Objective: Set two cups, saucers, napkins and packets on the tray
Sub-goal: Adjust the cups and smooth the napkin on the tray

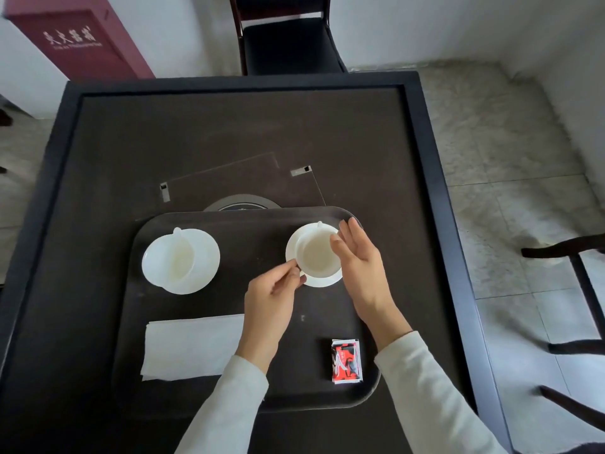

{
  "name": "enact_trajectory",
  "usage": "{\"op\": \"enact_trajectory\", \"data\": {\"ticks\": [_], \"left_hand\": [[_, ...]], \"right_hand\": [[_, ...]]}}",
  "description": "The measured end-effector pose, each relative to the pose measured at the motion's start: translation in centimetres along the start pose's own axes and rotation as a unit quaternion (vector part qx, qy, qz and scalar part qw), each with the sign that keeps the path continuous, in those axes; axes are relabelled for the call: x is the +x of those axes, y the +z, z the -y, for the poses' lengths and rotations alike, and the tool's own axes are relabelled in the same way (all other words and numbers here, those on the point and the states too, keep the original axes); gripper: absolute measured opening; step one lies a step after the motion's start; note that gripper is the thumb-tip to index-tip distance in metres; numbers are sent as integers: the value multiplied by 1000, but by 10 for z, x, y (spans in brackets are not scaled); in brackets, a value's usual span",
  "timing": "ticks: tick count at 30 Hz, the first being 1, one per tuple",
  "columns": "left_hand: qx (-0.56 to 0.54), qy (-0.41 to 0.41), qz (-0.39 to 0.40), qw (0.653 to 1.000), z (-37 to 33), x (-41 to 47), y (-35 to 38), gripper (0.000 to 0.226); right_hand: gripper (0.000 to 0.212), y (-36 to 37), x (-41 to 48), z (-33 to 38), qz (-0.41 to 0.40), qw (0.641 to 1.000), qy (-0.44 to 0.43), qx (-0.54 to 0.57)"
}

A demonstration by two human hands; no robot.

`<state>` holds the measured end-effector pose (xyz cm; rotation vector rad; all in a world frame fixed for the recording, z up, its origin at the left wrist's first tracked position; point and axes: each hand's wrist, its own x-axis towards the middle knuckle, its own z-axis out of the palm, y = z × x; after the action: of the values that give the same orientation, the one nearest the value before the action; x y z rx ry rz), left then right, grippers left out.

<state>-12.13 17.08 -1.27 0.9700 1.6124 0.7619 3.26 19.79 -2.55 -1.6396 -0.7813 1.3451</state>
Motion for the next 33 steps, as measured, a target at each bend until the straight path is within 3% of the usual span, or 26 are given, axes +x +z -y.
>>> {"op": "enact_trajectory", "data": {"ticks": [15, 22, 25, 33], "left_hand": [[-19, -13, -5, 1000, 5, -5, 4, 27], [-32, -44, -42, 998, 24, -3, 1, 28], [1, -57, -51, 997, 33, -1, -2, 37], [101, -2, -39, 994, 53, -23, -44, 32]], "right_hand": [[67, -6, 4, -3, 13, 1000, -11, 2], [60, -18, -6, -27, -68, 997, 7, -23], [59, -19, -13, -37, -72, 996, 27, -48], [53, -4, -70, -66, -108, 988, 42, -100]]}}
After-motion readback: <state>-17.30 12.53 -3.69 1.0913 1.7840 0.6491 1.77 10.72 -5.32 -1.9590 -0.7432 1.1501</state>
